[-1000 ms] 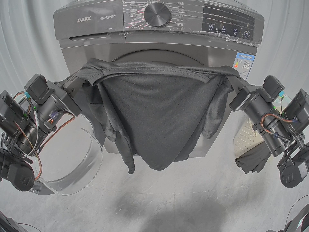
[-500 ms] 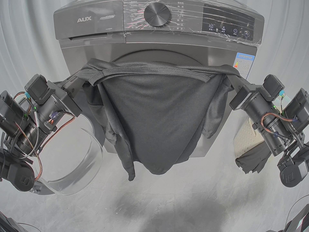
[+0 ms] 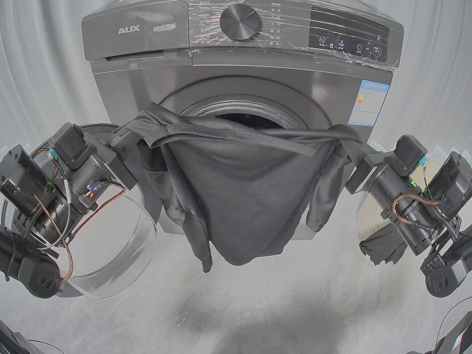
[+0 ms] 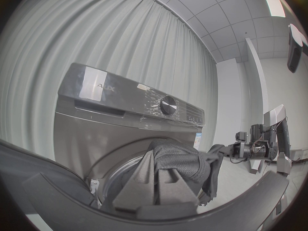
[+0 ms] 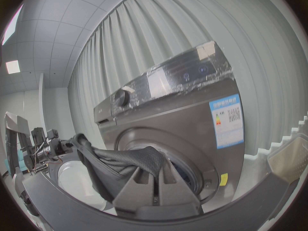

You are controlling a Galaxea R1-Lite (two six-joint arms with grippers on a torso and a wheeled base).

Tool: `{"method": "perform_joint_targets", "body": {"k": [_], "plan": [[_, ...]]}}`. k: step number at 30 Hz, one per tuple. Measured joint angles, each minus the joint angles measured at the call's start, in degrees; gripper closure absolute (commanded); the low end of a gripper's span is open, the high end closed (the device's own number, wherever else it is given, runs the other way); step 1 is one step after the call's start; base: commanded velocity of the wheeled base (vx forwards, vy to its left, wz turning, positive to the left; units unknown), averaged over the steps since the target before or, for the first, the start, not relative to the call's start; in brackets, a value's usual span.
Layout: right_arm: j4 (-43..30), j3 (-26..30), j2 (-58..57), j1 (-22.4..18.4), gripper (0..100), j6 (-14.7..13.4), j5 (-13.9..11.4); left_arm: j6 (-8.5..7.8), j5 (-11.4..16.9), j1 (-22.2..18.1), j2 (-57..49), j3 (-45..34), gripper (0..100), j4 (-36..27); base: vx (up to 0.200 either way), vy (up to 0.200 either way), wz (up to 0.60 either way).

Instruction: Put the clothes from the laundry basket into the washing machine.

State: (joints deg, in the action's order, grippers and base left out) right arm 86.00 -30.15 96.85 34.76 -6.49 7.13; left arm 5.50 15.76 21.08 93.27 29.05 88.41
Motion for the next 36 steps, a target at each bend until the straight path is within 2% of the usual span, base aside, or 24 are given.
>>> {"method": "perform_joint_targets", "body": {"k": [4, 10, 11, 16, 24, 30, 36], "plan": [[0.46, 2.36, 1.79, 2.43, 100, -0.54, -0.02, -0.09, -1.69, 3.08, 1.82, 0.57, 100, 0.09, 0.000, 0.000, 0.00], [0.87, 3.47, 6.53, 6.25, 100, -1.30, 0.04, -0.09, -2.94, 5.24, 4.83, 2.08, 100, 0.13, 0.000, 0.000, 0.00], [0.87, 3.63, 7.34, 7.14, 0, -1.39, 0.15, -0.06, -3.01, 5.44, 5.32, 2.29, 100, 0.16, 0.000, 0.000, 0.00], [0.78, 6.19, 10.91, 11.74, 0, -1.52, 0.41, -0.06, -3.25, 6.03, 7.50, 2.91, 100, 0.16, 0.000, 0.000, 0.00], [0.11, 14.69, 15.58, 16.43, 0, -1.56, 0.34, -0.02, -3.29, 6.12, 9.05, 3.13, 100, 0.16, 0.000, 0.000, 0.00], [-0.04, 16.54, 17.90, 16.96, 0, -1.45, 0.11, 0.02, -3.29, 5.92, 9.05, 3.55, 100, 0.17, 0.000, 0.000, 0.00], [0.02, 12.42, 19.91, 14.58, 0, -1.54, 0.63, -0.02, -3.29, 6.07, 8.83, 3.66, 100, 0.16, 0.000, 0.000, 0.00]]}}
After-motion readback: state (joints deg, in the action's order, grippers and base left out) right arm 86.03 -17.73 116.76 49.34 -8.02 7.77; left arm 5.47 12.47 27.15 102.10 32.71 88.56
